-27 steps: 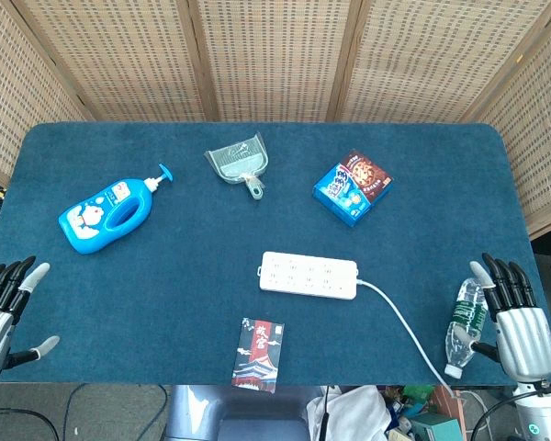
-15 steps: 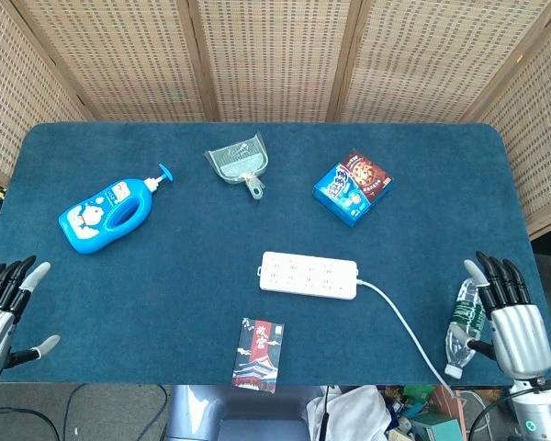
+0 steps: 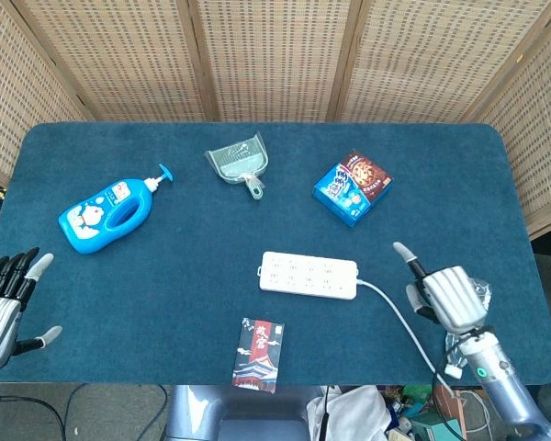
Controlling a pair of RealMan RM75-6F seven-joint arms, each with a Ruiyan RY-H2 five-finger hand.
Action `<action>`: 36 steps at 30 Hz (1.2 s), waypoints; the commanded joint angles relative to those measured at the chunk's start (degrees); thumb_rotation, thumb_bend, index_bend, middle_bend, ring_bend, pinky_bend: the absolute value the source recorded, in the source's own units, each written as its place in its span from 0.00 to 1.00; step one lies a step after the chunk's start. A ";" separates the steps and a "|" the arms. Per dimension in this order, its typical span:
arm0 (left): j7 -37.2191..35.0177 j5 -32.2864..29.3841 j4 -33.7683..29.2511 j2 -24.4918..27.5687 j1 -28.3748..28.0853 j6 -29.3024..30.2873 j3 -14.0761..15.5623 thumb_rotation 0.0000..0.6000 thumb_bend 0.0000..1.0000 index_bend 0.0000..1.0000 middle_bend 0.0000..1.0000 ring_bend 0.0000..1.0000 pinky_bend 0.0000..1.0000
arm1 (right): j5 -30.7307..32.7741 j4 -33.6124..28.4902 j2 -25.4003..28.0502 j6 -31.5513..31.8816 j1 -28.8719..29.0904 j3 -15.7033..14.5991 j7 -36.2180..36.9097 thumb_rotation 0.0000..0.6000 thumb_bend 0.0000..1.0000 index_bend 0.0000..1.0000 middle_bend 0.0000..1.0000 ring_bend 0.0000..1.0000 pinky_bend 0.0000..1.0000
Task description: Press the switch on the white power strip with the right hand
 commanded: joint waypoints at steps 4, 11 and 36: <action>1.15 -2.34 -0.43 -0.39 -0.80 -1.25 -0.92 1.00 0.00 0.00 0.00 0.00 0.00 | 8.23 0.04 -3.89 -13.64 7.68 -0.26 -3.30 1.00 0.75 0.20 0.94 0.97 1.00; 2.23 -3.55 -0.46 -0.77 -1.40 -2.35 -1.13 1.00 0.00 0.00 0.00 0.00 0.00 | 12.38 0.40 -6.29 -16.61 9.68 0.15 -7.32 1.00 0.75 0.24 0.94 0.97 1.00; 2.65 -4.28 -0.66 -0.86 -1.77 -2.50 -1.00 1.00 0.00 0.00 0.00 0.00 0.00 | 24.06 1.32 -12.54 -19.60 13.92 -0.98 -20.37 1.00 0.75 0.25 0.94 0.97 1.00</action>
